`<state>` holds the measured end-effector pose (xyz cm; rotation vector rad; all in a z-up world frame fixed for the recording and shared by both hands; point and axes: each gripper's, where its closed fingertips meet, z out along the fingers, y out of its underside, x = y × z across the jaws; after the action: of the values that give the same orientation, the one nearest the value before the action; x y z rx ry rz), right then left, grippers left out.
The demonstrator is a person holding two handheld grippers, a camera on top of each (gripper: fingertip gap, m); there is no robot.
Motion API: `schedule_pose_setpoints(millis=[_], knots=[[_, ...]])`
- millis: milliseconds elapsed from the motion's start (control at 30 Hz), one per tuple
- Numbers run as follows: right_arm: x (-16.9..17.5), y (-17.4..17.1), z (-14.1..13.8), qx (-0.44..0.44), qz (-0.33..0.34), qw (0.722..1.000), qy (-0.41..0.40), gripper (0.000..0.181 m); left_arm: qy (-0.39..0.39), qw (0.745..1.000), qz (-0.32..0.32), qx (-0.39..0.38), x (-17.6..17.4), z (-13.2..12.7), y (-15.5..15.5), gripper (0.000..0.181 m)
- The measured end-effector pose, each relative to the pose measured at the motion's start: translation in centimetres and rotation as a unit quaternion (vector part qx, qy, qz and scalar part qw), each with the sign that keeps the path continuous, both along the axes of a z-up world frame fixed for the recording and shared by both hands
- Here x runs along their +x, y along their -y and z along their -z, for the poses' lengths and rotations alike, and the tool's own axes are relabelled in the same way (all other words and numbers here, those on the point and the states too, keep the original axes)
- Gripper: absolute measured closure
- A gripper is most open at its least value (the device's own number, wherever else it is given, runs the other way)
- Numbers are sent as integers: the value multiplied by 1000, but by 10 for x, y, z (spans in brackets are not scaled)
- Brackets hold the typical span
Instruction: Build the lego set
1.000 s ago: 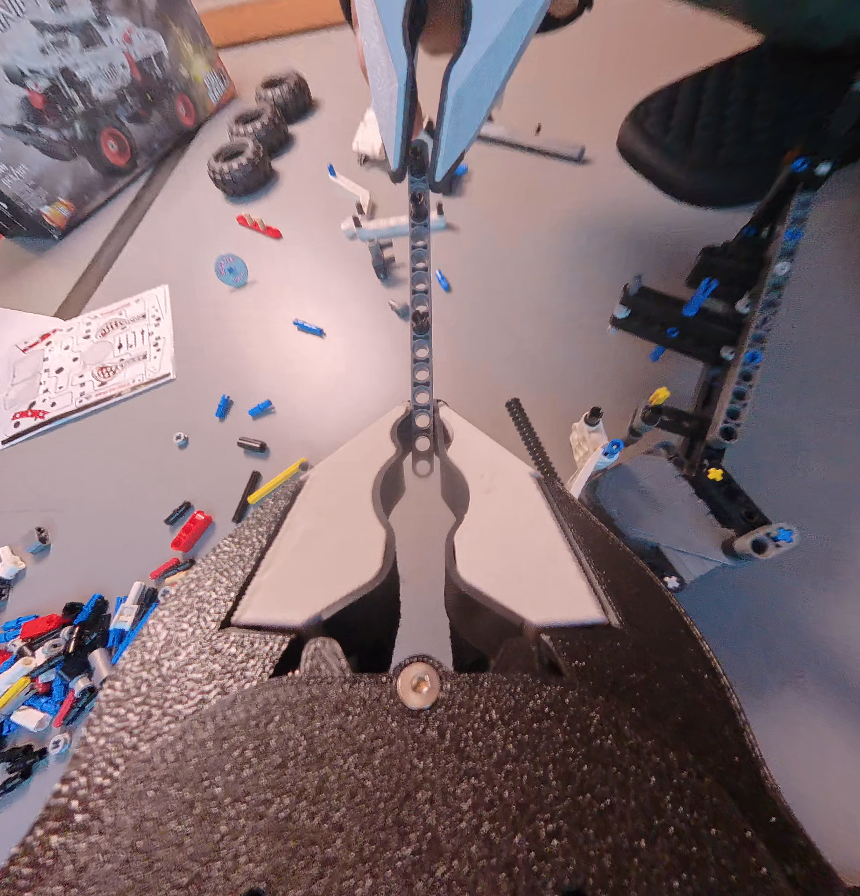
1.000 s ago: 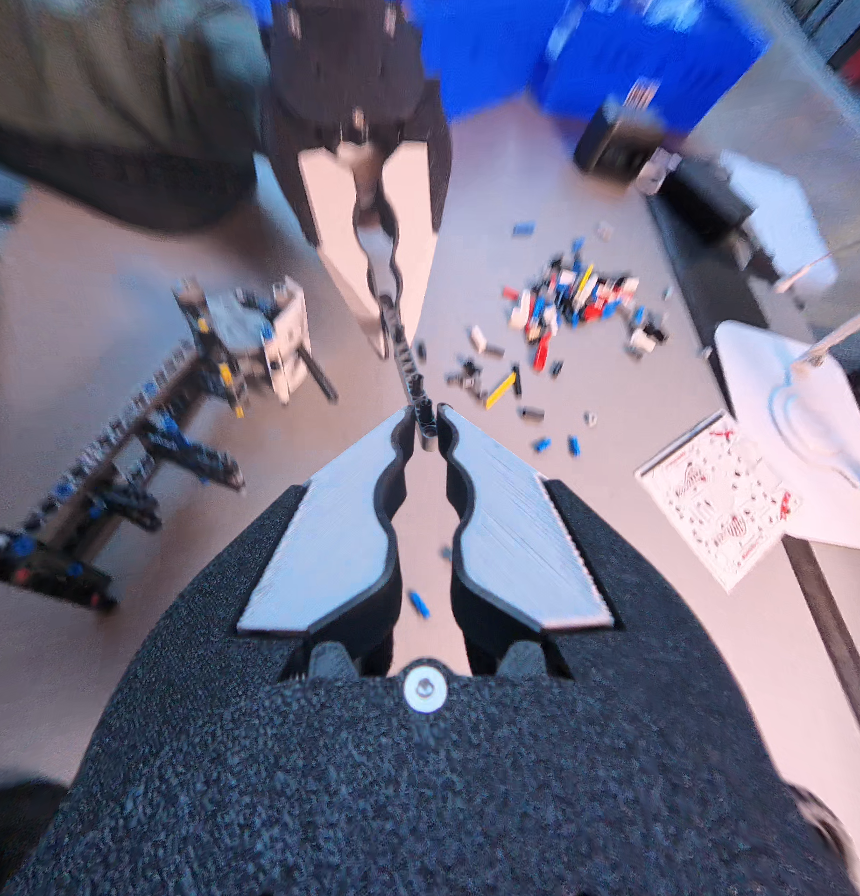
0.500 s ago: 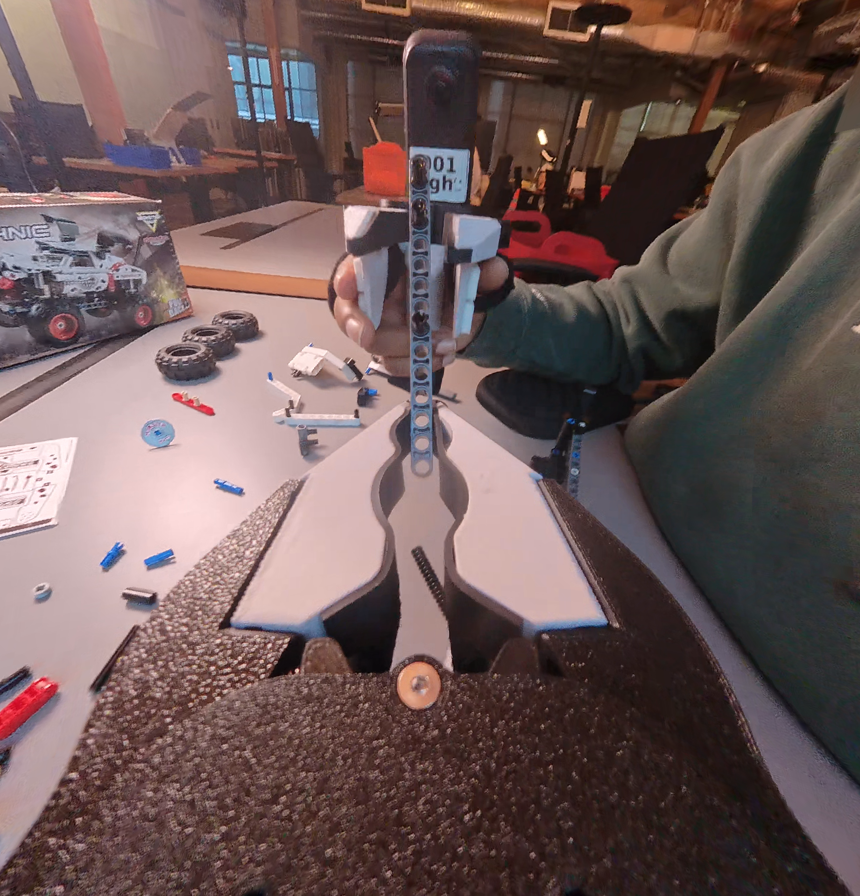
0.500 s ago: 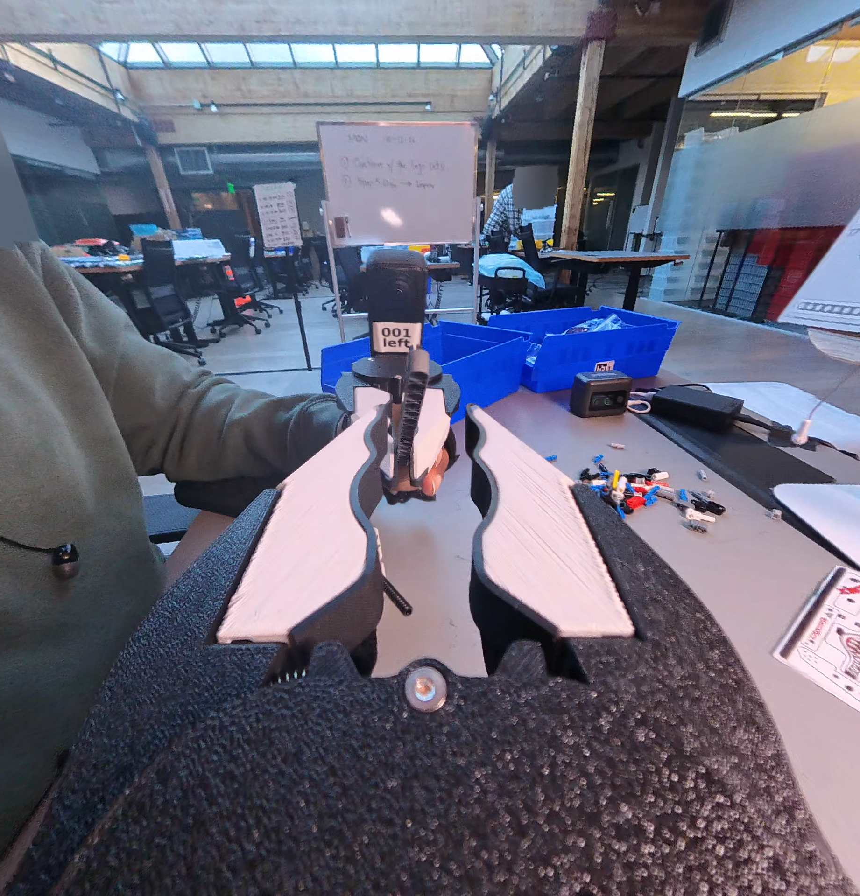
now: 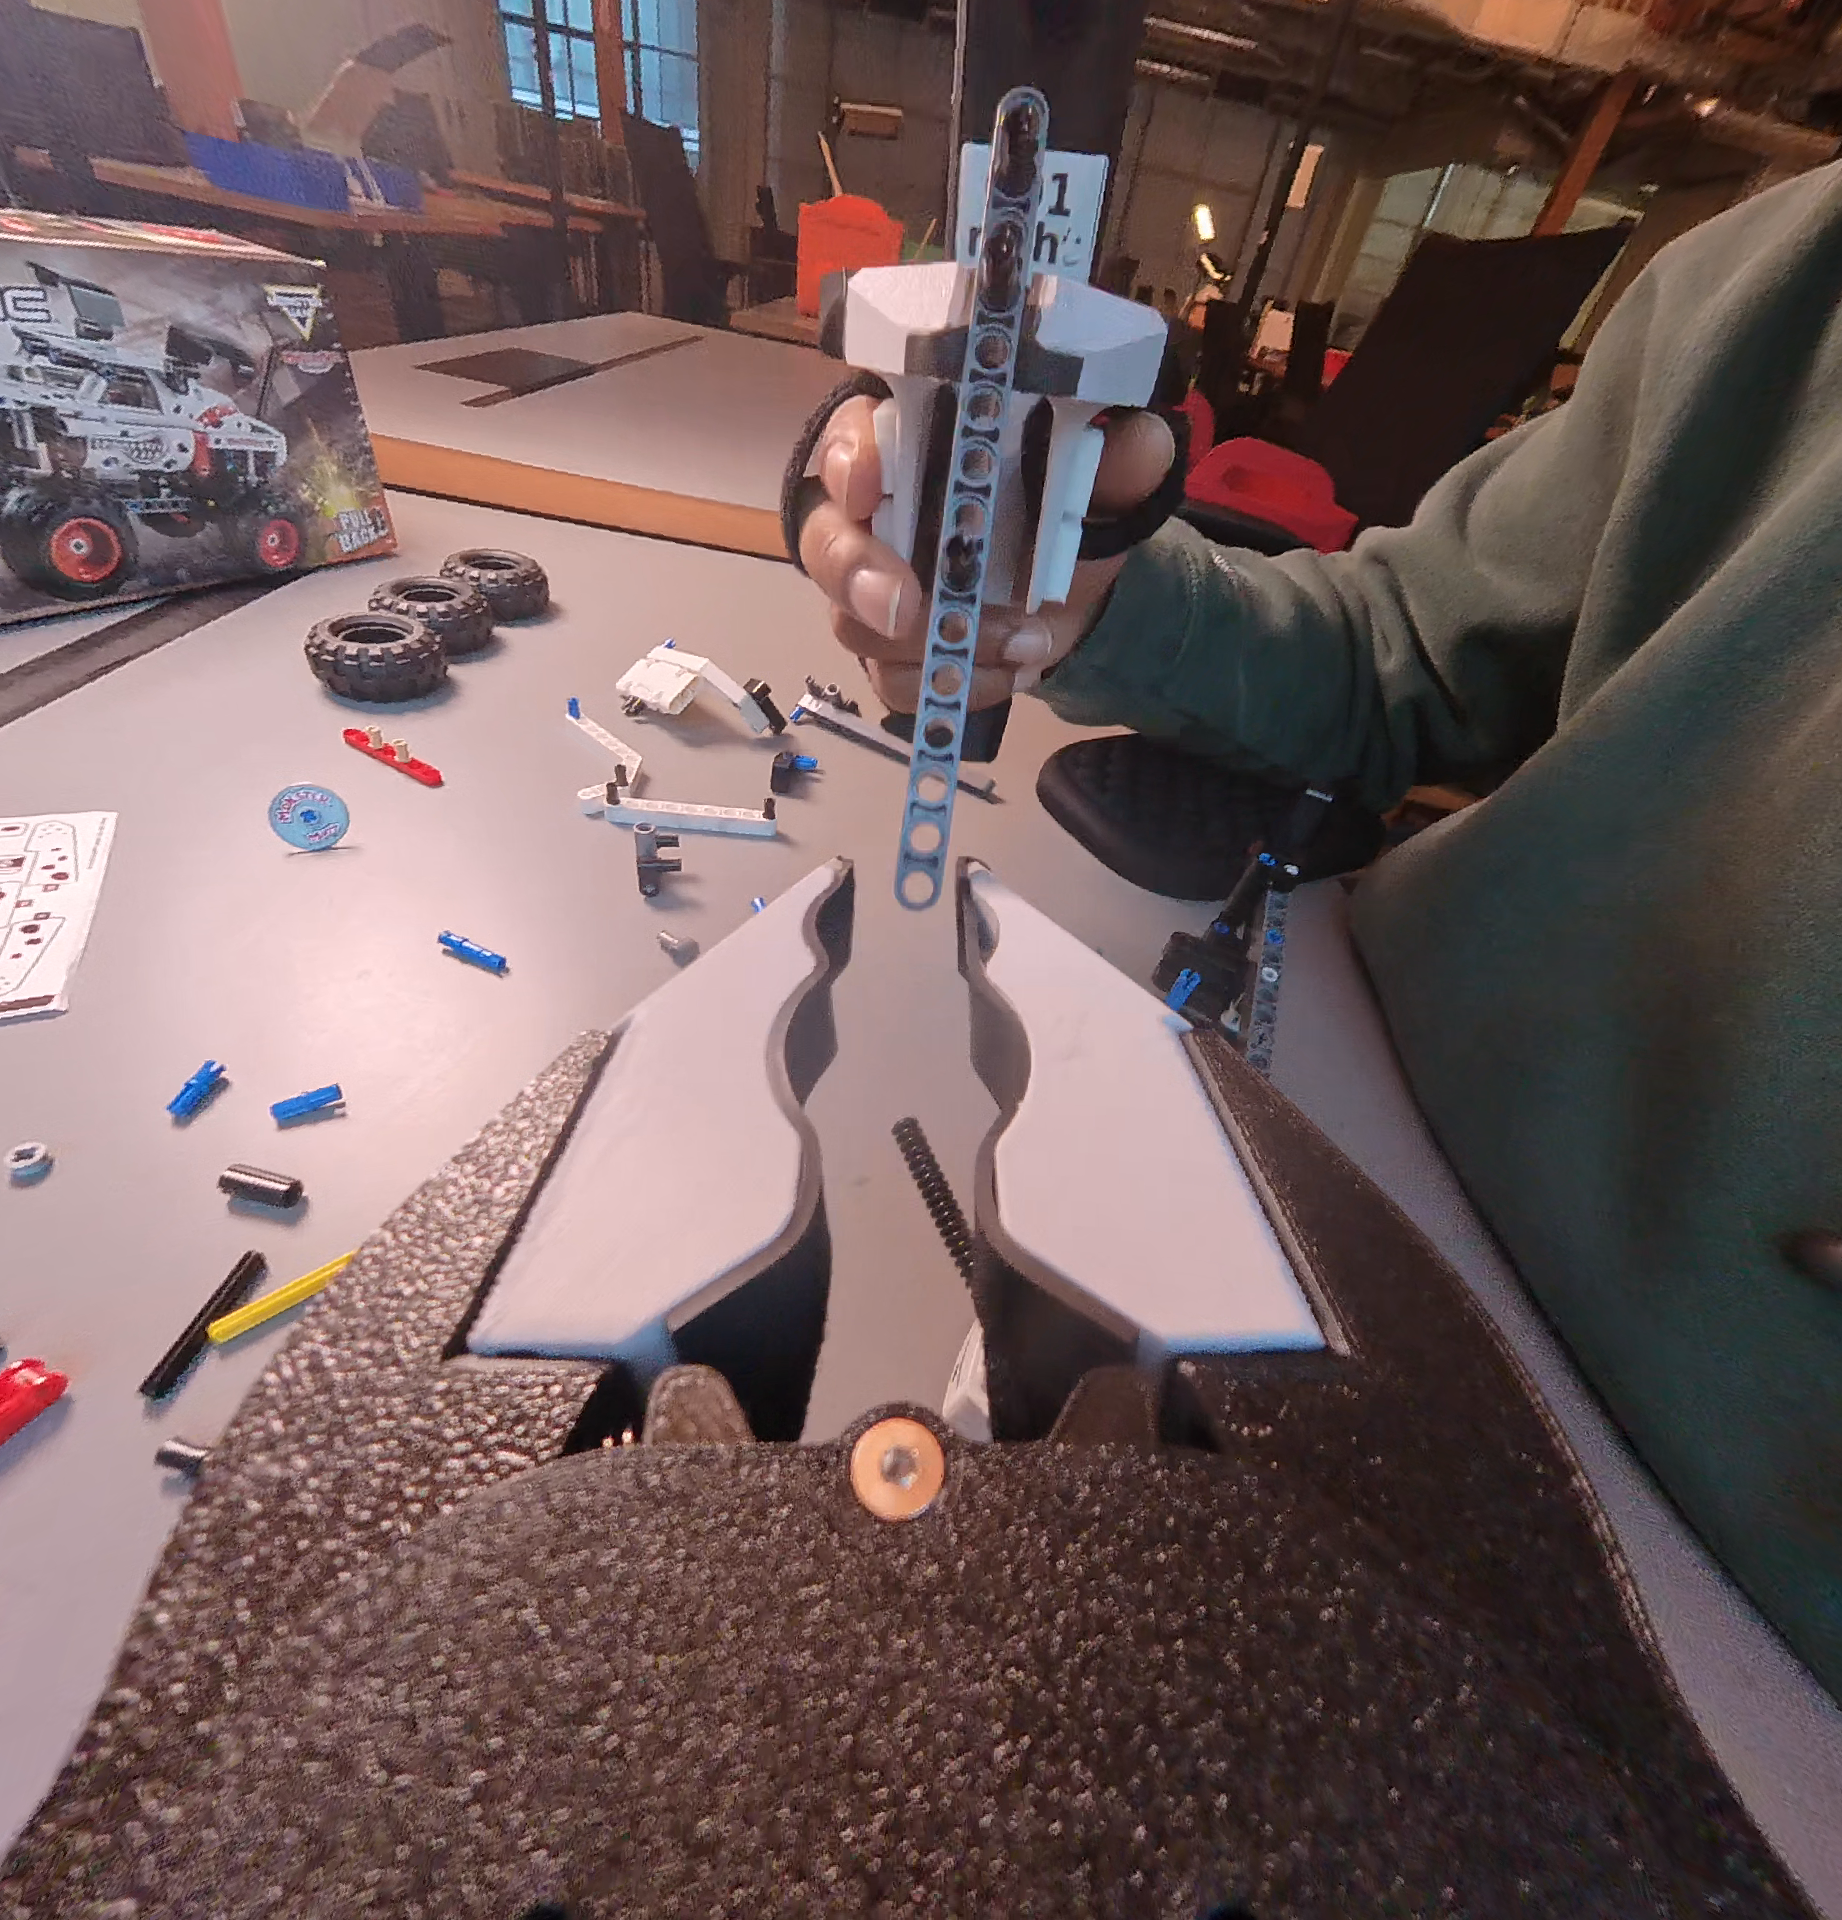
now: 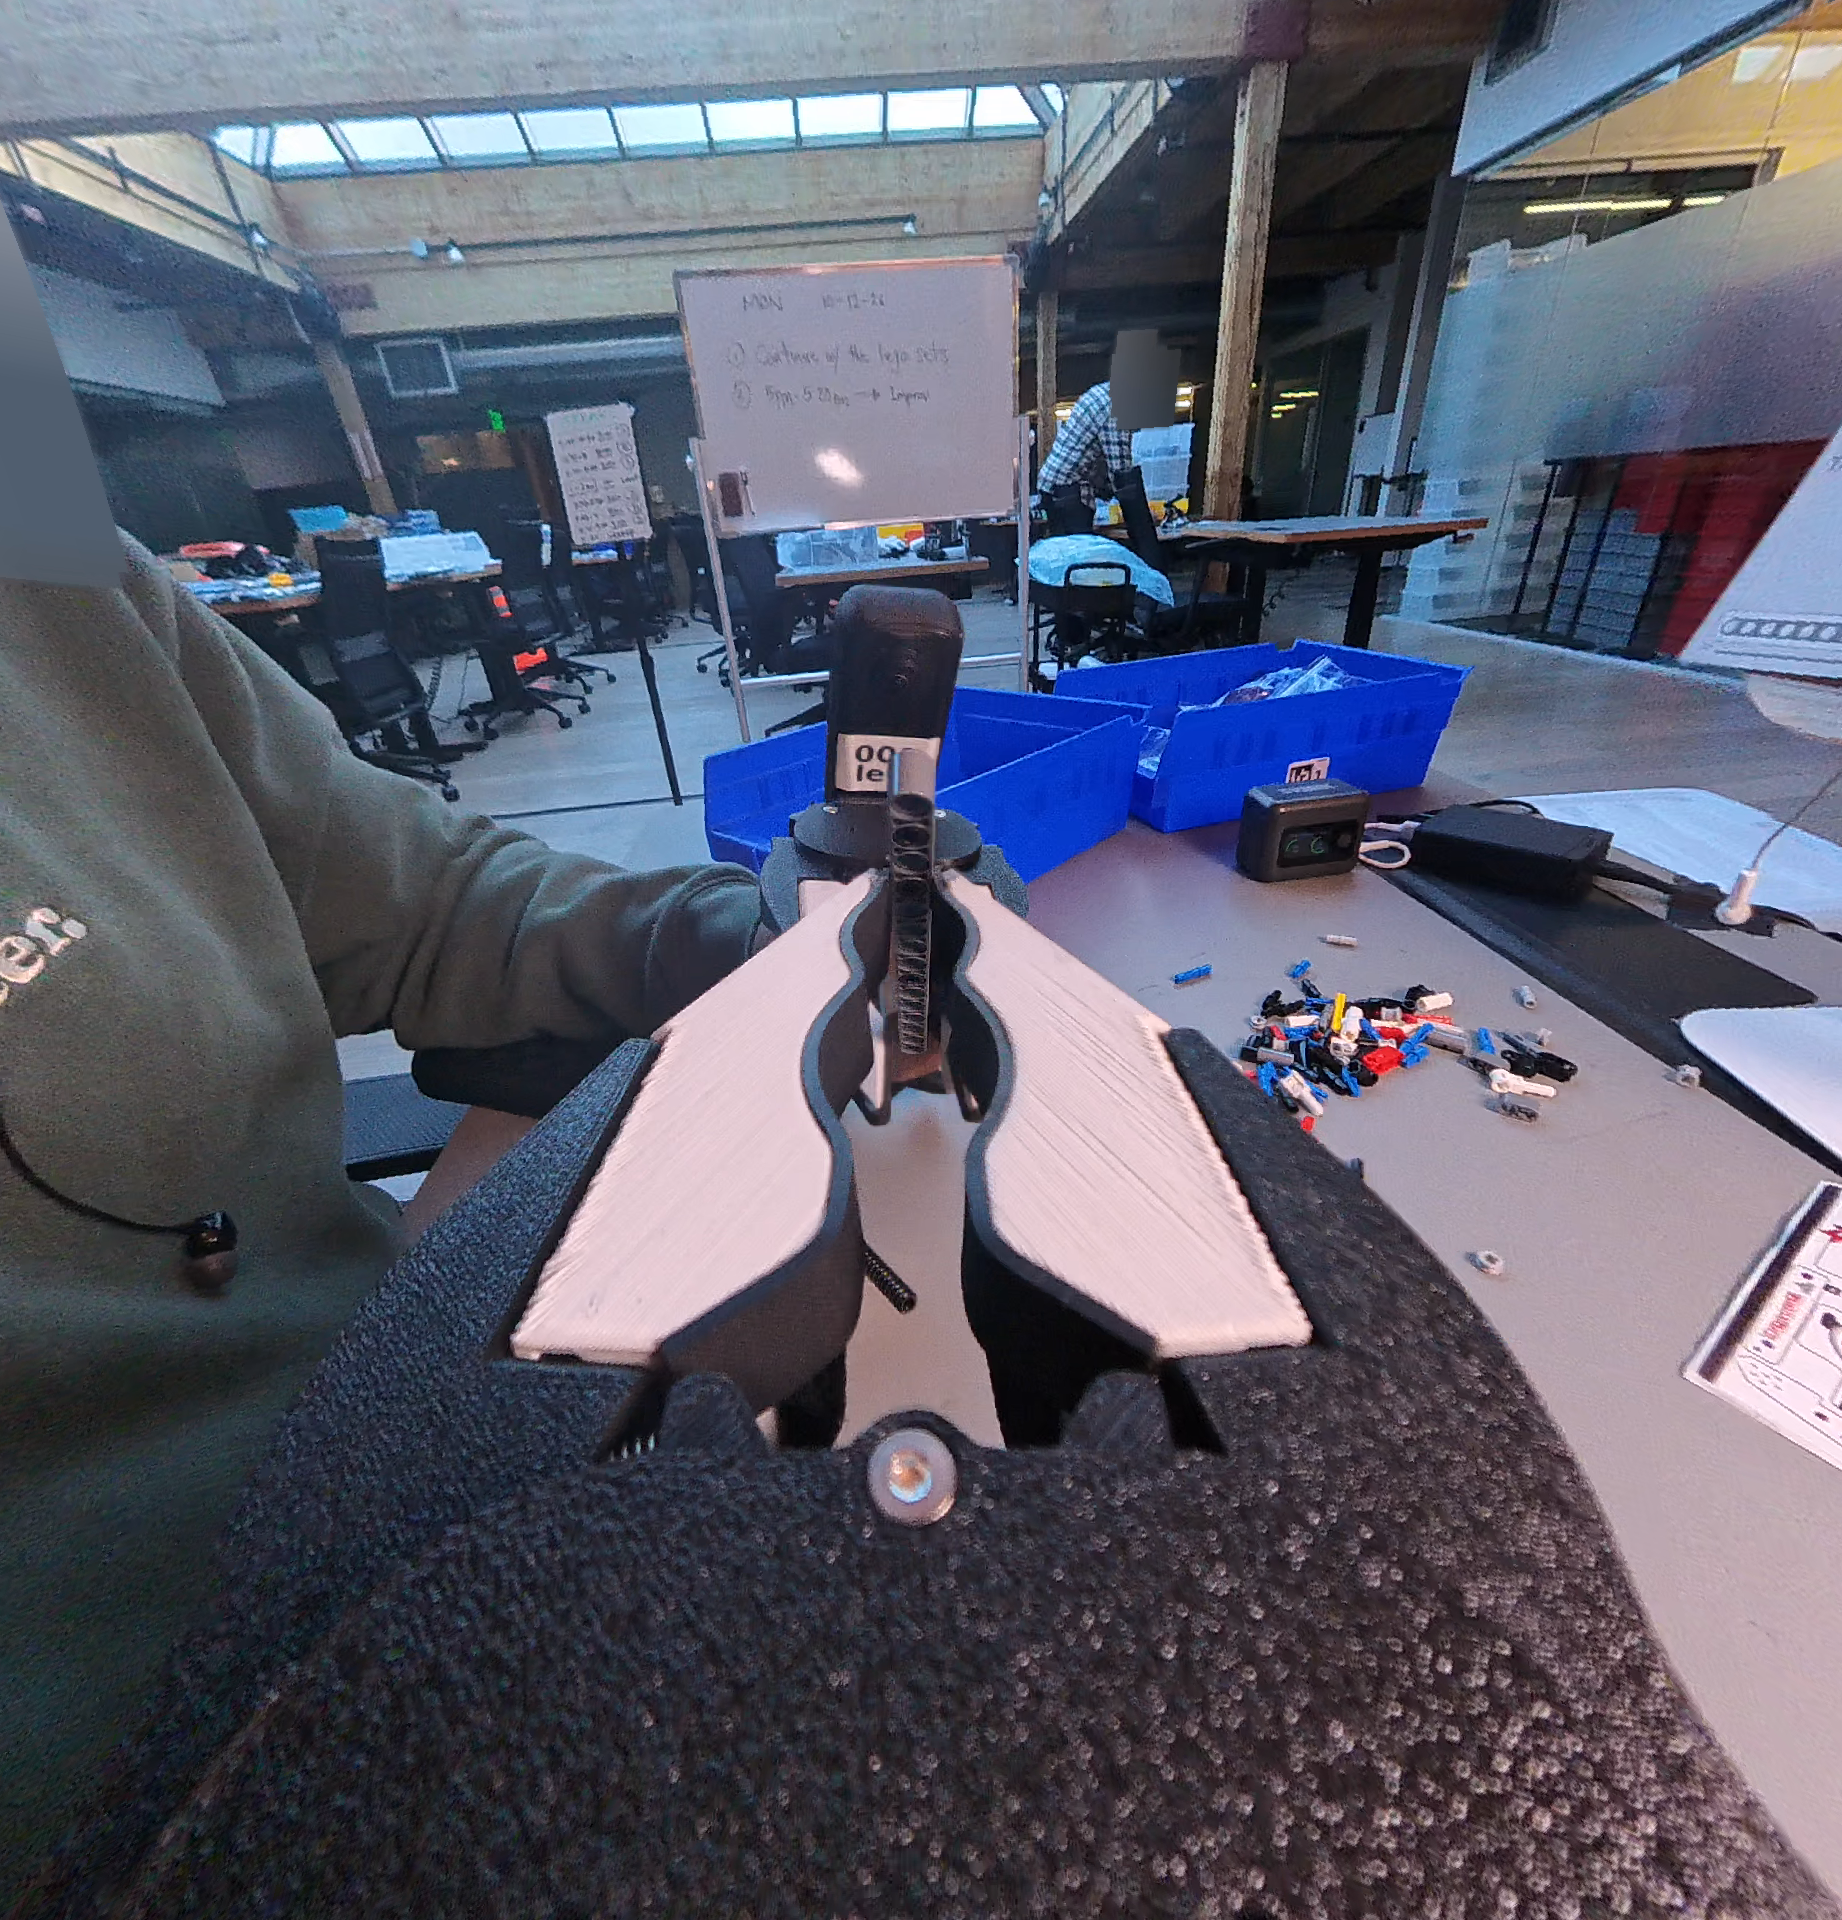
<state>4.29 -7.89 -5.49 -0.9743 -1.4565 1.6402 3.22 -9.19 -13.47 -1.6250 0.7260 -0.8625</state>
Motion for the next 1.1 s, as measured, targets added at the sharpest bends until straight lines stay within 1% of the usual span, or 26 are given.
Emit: schedule_pose_setpoints(millis=[67, 167, 200, 233, 300, 333, 400, 433, 500, 600, 733, 767, 833, 900, 967, 1033, 1100], knots=[[3, -5, 6, 24, 5, 1000, 20, 174, -7, 1000, -11, 8, -7, -4, 0, 155], [0, -11, 33, 123, 32, 989, 79, 174, -18, 999, -31, 25, -16, -10, -1, 150], [-2, -8, 41, 153, 36, 983, 93, 174, -27, 999, -35, 30, -16, -10, -2, 148], [-4, -1, 45, 165, 30, 981, 96, 174, -35, 998, -33, 33, -12, -10, -1, 147], [-9, 16, 45, 159, 13, 983, 89, 174, -66, 997, -19, 40, 2, -4, 1, 147], [-11, 22, 45, 158, 6, 984, 87, 174, -83, 995, -15, 47, 9, -2, 2, 149], [-14, 28, 43, 150, 3, 986, 78, 174, -102, 993, -13, 64, 18, -3, 4, 171], [-15, 28, 41, 134, 3, 988, 75, 174, -106, 992, -19, 69, 18, -4, 2, 173], [-16, 25, 32, 97, 12, 993, 62, 174, -81, 994, -22, 66, 17, -13, 2, 173], [-20, 19, 21, 25, 18, 998, 47, 173, -11, 999, -21, 49, 14, -28, 1, 174], [-22, 8, 11, -32, 34, 999, 28, 173, 74, 997, -15, 9, 11, -39, -3, 174], [-22, 6, 9, -39, 37, 998, 23, 172, 88, 996, -11, 3, 10, -41, -3, 174], [-21, 3, 6, -46, 39, 998, 18, 172, 121, 992, 16, -18, 12, -44, 1, 174], [-20, 1, 5, -41, 42, 998, 15, 171, 145, 989, 27, -24, 12, -48, 3, 174], [-18, 8, 4, -38, 23, 999, 11, 161, 173, 983, 51, -29, 14, -56, 9, 173], [-17, 16, 1, -39, 6, 999, 12, 155, 194, 979, 57, -17, 15, -64, 10, 173], [-20, 24, 0, -22, 4, 1000, 12, 155, 186, 981, 55, -4, 20, -65, 10, 174]])
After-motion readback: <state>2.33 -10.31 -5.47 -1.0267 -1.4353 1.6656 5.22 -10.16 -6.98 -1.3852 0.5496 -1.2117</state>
